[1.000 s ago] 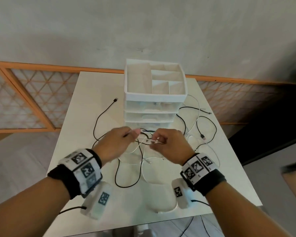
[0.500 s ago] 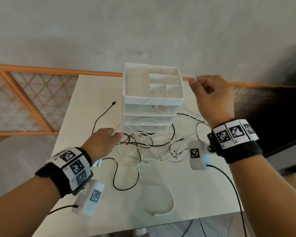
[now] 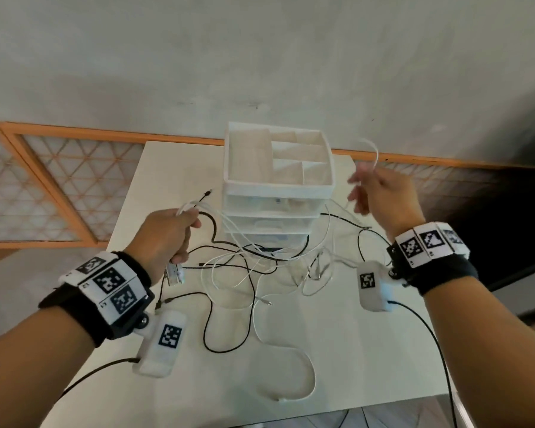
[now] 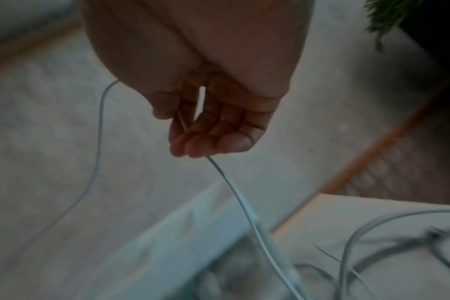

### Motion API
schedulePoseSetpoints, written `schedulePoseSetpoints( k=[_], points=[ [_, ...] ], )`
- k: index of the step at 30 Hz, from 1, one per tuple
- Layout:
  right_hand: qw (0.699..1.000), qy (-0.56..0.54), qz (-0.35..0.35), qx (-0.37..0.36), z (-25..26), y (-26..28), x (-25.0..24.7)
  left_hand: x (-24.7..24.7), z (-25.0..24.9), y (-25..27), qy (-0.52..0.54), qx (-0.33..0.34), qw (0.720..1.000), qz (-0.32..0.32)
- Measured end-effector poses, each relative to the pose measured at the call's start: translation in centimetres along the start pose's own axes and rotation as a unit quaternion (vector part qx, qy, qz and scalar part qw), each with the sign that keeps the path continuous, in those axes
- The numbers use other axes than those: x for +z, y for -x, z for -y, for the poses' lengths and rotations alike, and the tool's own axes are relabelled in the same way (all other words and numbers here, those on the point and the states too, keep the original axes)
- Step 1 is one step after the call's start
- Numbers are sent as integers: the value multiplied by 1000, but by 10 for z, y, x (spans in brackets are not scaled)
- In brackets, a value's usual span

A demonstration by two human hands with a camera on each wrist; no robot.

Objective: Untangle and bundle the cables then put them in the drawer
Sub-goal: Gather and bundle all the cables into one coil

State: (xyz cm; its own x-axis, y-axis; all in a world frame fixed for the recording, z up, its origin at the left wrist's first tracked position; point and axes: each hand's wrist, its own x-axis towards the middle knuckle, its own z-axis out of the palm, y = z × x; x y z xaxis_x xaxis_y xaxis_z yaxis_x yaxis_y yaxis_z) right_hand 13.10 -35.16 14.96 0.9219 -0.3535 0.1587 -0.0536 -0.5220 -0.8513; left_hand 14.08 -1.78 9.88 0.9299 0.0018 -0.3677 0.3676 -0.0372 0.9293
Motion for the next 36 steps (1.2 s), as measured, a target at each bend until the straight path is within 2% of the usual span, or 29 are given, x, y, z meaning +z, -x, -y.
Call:
schedulePoseSetpoints(
  k=[3, 6, 10, 14, 21, 26, 28, 30, 31, 32, 34, 35, 36],
  points=[
    [983, -125, -60, -125, 51, -3, -6, 6, 2, -1, -31, -21, 999, 5],
    [972, -138, -103, -162, 67, -13, -9, 10, 0, 0, -53, -13, 998, 26],
    [991, -32, -110, -63, 44, -28, 1, 11, -6, 2, -30, 3, 998, 59],
    [992, 65, -106, 1, 13, -43, 4, 5, -8, -1, -6, 12, 997, 79],
    [998, 69, -3, 9, -30, -84, 6, 9, -1, -7, -56, 42, 994, 87],
    [976, 189, 92, 63, -56, -75, -3, 14, -6, 3, -67, 63, 993, 78],
    [978, 195, 51, 58, -52, -51, 1, 16, -9, 7, -57, 55, 993, 92],
    [994, 104, 41, 3, -35, -15, 13, 24, -13, 14, -78, 55, 988, 120],
    [994, 44, 93, -31, -21, 6, 24, 30, -16, 19, -110, 65, 983, 134],
    [983, 5, 177, -53, -8, 28, 36, 37, -18, 25, -146, 82, 975, 148],
    [940, 31, 331, -69, 6, 59, 61, 52, -20, 35, -189, 136, 954, 189],
    [929, 70, 357, -73, 7, 64, 68, 57, -18, 39, -197, 161, 943, 214],
    [933, 94, 343, -60, 3, 60, 71, 60, -17, 42, -201, 180, 934, 234]
  ],
)
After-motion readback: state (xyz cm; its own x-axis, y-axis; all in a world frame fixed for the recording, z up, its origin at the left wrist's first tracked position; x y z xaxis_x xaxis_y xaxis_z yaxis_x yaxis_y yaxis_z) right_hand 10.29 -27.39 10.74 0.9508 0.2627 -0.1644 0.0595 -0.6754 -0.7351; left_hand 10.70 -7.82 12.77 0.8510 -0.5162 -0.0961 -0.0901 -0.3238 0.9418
